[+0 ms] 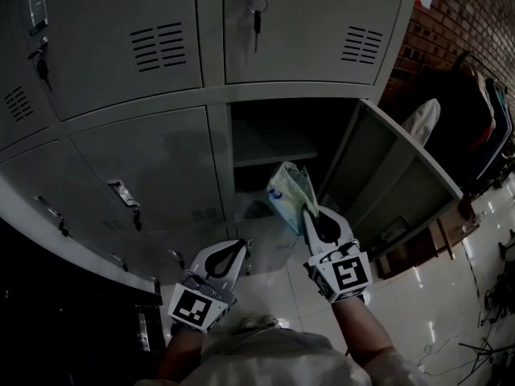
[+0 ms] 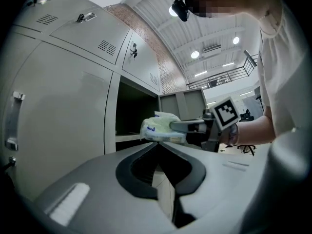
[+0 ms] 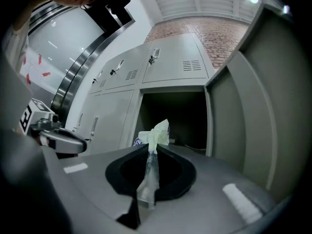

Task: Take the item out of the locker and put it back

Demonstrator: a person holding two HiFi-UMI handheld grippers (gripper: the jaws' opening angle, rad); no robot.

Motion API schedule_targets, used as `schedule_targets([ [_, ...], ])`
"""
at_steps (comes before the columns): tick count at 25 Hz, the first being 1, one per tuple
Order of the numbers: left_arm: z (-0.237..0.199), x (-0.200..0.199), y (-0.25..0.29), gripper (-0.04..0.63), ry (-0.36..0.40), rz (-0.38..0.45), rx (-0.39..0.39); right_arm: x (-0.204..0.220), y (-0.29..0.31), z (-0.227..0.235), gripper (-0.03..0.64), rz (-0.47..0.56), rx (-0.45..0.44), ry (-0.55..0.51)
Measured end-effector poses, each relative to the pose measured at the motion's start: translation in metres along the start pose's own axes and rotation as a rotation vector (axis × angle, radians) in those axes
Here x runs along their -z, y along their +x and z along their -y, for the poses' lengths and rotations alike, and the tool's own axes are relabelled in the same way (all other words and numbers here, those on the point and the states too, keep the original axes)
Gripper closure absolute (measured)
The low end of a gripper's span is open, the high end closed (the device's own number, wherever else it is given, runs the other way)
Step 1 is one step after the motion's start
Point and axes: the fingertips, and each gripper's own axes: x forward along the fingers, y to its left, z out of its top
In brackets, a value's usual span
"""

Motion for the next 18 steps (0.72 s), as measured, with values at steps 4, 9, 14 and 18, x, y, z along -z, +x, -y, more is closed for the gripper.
schedule_targets([
  [4,-0.009,-0.002,0.007,0.591,0.014,0.001,-0.008,-0.036,0.055,0.032,0.609,0.052,0.033,-0.067],
  [9,-0.019,-0.002,0.009,0.591,0.015,-0.007,-0.027,-0.045,0.113,0.057,0.606,0.020,0.074,-0.122],
  [14,-0.028,-0.006,0.011,0.591,0.014,-0.005,-0.034,-0.017,0.156,0.061,0.597,-0.080,0.094,-0.168],
  [18,-0.036,-0.003,0.012,0.591,0.018,-0.008,-0.051,-0.005,0.168,0.052,0.383,-0.102,0.059,-0.204],
])
